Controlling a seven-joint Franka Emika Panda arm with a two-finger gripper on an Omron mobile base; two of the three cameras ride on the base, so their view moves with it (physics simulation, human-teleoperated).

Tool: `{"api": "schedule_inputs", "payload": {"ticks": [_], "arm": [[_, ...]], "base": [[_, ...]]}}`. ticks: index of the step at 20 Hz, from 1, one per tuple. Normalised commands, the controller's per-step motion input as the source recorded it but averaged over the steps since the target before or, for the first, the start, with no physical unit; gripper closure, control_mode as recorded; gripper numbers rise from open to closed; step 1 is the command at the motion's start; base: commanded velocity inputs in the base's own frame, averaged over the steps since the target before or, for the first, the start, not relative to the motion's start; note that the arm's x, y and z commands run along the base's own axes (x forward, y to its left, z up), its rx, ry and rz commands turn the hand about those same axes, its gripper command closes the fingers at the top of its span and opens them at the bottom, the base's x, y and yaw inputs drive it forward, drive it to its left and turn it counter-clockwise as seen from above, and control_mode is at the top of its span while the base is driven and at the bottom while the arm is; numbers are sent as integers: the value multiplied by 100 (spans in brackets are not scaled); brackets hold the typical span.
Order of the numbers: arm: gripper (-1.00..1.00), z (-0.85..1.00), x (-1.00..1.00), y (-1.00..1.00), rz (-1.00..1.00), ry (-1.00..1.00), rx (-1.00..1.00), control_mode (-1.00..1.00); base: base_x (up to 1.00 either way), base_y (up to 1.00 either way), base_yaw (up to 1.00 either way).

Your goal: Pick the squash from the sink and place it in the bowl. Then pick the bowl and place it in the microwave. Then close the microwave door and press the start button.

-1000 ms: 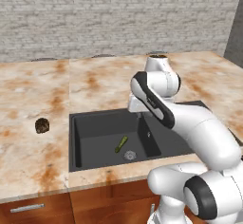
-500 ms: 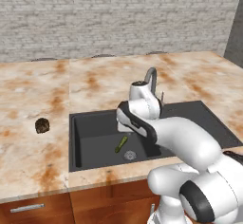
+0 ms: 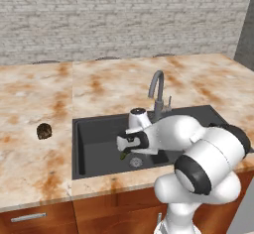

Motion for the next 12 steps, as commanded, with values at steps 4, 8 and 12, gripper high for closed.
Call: {"api": "schedule_inputs", "payload": {"ticks": [4,8,12], "arm": [[-100,-23,54,21,-14,4,0,-100],[-100,-39,66,0,-10,5,0,-100],[-100,-43,80,3,-8,2,0,-100]], "base": [[0,0,0],[0,0,0],[0,0,0]]}}
